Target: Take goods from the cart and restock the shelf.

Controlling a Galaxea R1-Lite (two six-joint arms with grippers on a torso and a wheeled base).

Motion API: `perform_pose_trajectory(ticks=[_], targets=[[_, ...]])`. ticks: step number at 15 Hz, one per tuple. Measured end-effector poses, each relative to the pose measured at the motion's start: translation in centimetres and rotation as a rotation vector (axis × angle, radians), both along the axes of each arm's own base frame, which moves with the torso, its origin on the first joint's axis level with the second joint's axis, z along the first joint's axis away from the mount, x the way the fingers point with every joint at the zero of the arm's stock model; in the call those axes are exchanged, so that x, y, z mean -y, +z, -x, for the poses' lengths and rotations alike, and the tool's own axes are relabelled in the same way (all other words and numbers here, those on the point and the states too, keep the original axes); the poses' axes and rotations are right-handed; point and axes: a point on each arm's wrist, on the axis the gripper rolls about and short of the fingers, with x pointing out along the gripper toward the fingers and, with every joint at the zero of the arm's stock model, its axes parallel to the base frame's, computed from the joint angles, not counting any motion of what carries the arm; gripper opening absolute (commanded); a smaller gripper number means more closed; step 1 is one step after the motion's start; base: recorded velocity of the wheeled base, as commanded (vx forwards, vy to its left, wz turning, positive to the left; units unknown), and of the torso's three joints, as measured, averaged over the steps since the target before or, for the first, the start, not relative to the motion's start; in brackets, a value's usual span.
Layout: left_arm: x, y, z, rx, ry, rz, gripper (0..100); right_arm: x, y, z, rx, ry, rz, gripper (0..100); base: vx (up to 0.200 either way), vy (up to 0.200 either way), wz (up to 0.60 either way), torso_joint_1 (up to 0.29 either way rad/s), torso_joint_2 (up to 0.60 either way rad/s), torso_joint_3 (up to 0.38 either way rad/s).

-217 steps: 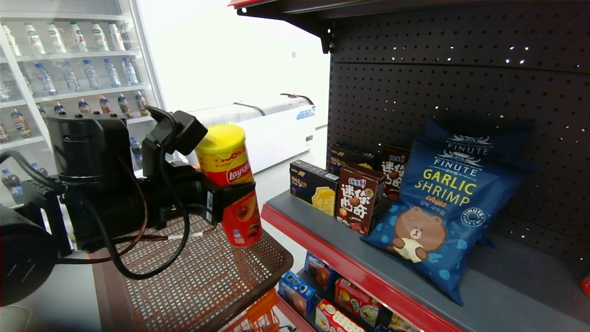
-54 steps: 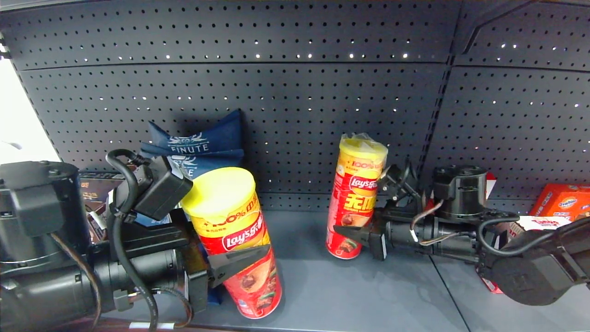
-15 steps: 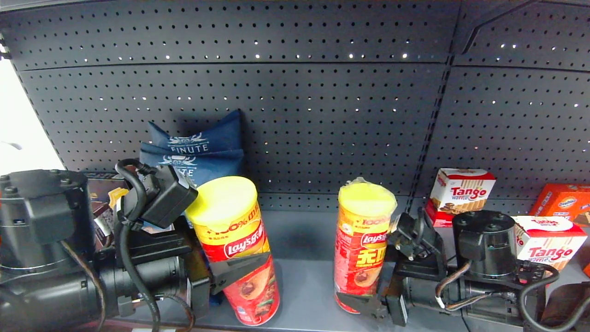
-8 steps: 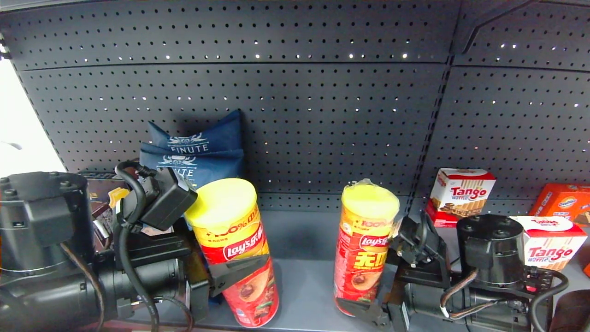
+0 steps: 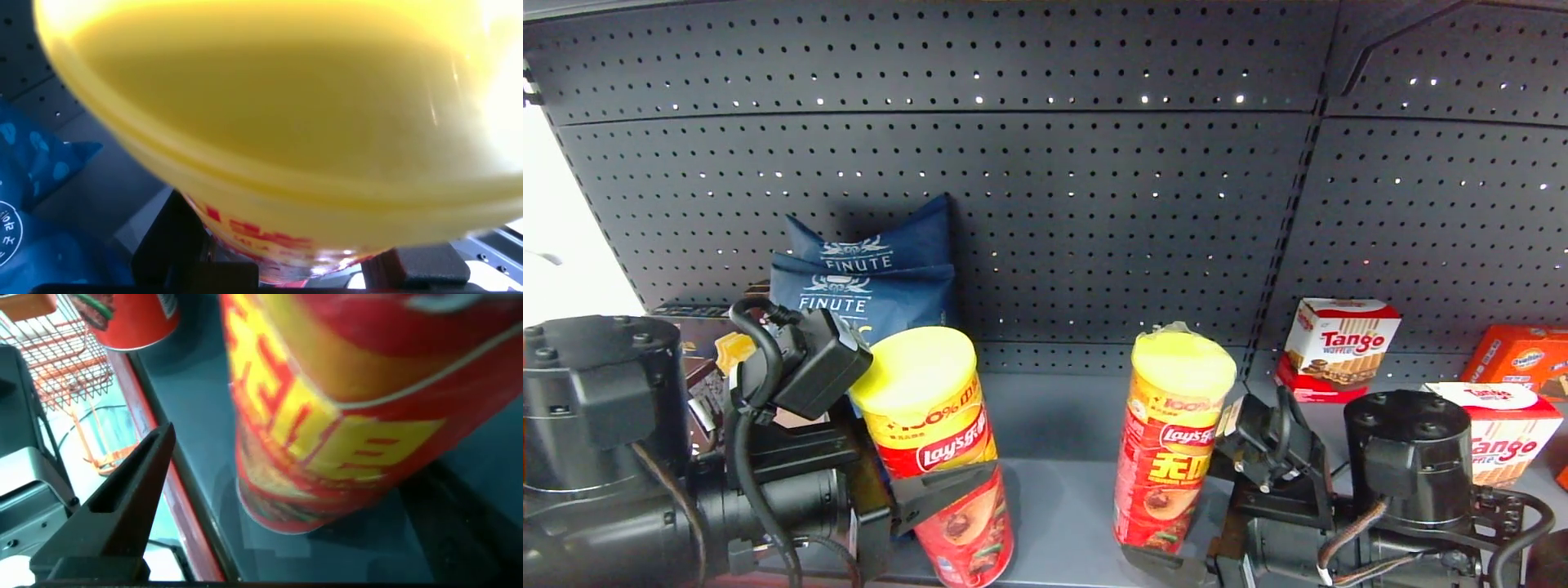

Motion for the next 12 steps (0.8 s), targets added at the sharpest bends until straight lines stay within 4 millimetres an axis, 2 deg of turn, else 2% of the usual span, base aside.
perform_pose_trajectory(ticks=[5, 12], targets=[[0.0, 0.0, 0.0, -0.002, 0.0, -0.001, 0, 0.5, 0.1, 0.4, 0.009, -0.025, 0.002, 100, 0.0, 0.0, 0.0, 0.0, 0.0, 0.0], [0.0, -0.2, 0.1, -0.005, 0.0, -0.003, 0, 3.4, 1.0, 2.1, 0.038, -0.071, -0.024, 100, 0.0, 0.0, 0.0, 0.0, 0.0, 0.0]])
